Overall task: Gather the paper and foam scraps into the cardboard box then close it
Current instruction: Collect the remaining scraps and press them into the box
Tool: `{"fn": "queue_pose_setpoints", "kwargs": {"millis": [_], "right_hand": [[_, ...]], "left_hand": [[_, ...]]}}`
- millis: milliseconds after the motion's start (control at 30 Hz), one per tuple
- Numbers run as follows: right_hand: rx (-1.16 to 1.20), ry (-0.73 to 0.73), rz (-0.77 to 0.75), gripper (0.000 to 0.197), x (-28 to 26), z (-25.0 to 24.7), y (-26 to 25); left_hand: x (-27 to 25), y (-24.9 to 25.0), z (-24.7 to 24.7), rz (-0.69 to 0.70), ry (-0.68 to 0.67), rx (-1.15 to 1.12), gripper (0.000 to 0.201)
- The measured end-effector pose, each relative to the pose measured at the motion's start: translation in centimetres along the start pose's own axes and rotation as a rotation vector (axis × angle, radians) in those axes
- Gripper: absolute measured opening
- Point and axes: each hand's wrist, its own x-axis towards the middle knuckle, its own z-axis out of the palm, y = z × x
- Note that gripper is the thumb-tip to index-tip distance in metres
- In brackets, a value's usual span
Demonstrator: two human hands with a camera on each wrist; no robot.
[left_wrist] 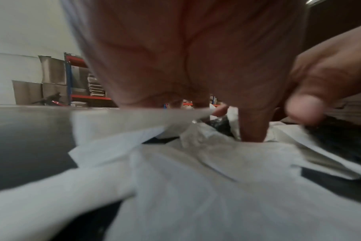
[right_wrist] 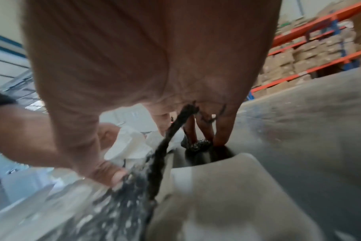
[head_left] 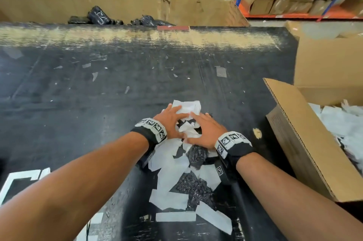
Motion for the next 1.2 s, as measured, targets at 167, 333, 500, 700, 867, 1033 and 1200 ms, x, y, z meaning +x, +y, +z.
{"fn": "queue_pose_setpoints", "kwargs": {"millis": [167,333,500,700,867,1033,1200], "right_hand": [[-0.164,0.146,-0.091,0.067,-2.1,1.8,-1.5],[-0.277,0.229,-0.146,0.032,-3.4,1.1,-3.4],[-0.125,0.407,-0.234,0.022,-6.2,-0.5,-4.1],[-0.03,0.344,-0.284,0.049,-12.9,2.4,-3.2],[-0.076,0.041,-0.248,0.086,-16.8,5.0,-1.5],[-0.077,0.039,-0.253,0.124,-19.9,3.7,-0.3],[-0.305,-0.075,-0.169,0.154,-19.6,3.6,2.8]], "left_hand": [[-2.7,1.0,0.2,0.051,0.141,-0.043,0.041],[-5.2,2.5,-0.1,0.03,0.242,-0.06,0.029],[-8.6,2.7,-1.4,0.123,0.518,-0.202,0.026],[-15.0,3.3,2.3,0.224,0.374,-0.277,0.055],[-18.8,3.2,5.4,0.164,0.066,-0.104,0.102],[-19.3,1.2,4.4,0.015,0.205,-0.162,0.125],[-17.6,-0.3,5.1,-0.053,0.066,-0.073,0.15]]}}
